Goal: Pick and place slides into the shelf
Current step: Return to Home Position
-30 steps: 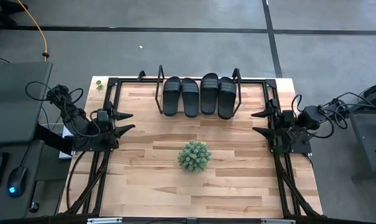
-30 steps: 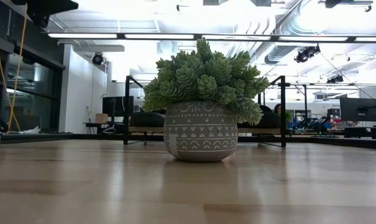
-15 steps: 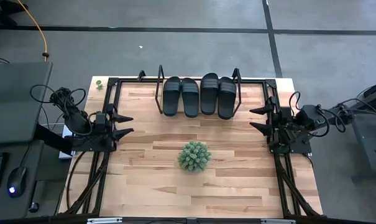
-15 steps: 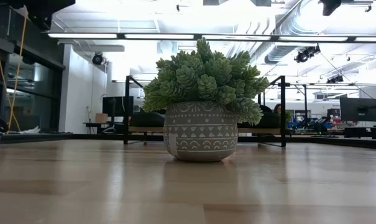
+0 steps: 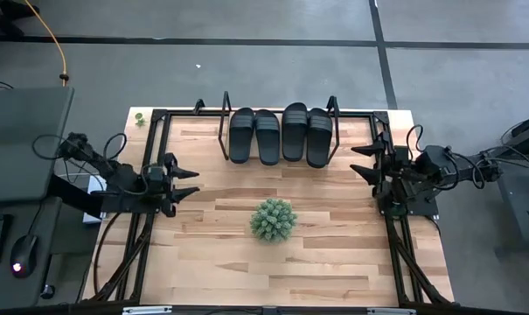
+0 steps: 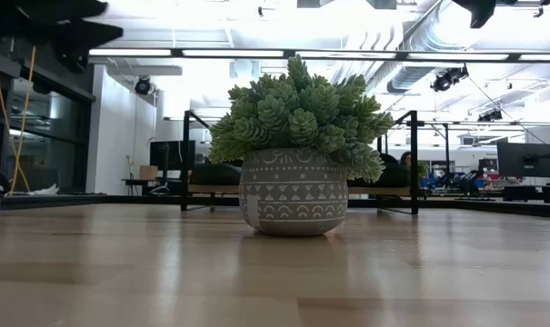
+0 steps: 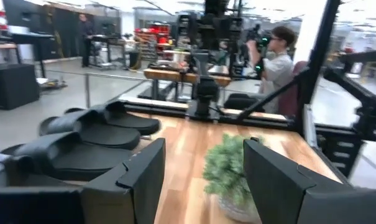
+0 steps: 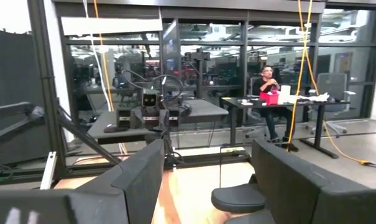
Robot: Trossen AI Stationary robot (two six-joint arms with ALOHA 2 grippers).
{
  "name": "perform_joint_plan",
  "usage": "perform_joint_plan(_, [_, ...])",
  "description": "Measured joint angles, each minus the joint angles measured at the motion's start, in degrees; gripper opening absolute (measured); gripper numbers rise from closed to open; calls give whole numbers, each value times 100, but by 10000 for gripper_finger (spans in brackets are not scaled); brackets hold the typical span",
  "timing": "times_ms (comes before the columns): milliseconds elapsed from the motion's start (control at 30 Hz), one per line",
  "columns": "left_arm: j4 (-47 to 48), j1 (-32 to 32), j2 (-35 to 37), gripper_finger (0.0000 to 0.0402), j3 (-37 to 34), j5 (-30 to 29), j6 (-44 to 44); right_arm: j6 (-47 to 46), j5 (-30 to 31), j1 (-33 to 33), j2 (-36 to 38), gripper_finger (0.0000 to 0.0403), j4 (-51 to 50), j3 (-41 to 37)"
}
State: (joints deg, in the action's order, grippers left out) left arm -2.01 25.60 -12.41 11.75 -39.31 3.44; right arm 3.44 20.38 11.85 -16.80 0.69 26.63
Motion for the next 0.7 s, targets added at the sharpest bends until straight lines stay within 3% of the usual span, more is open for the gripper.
perform_joint_plan(500, [-15,-2235,-8,198,-18,2178,3,-188,-555,-467,-2,234,44,-22])
perform_joint_plan(700, [188,-2539,-6,198,-18,2276,-6,-188,-548,-596,-2,234,42,-24])
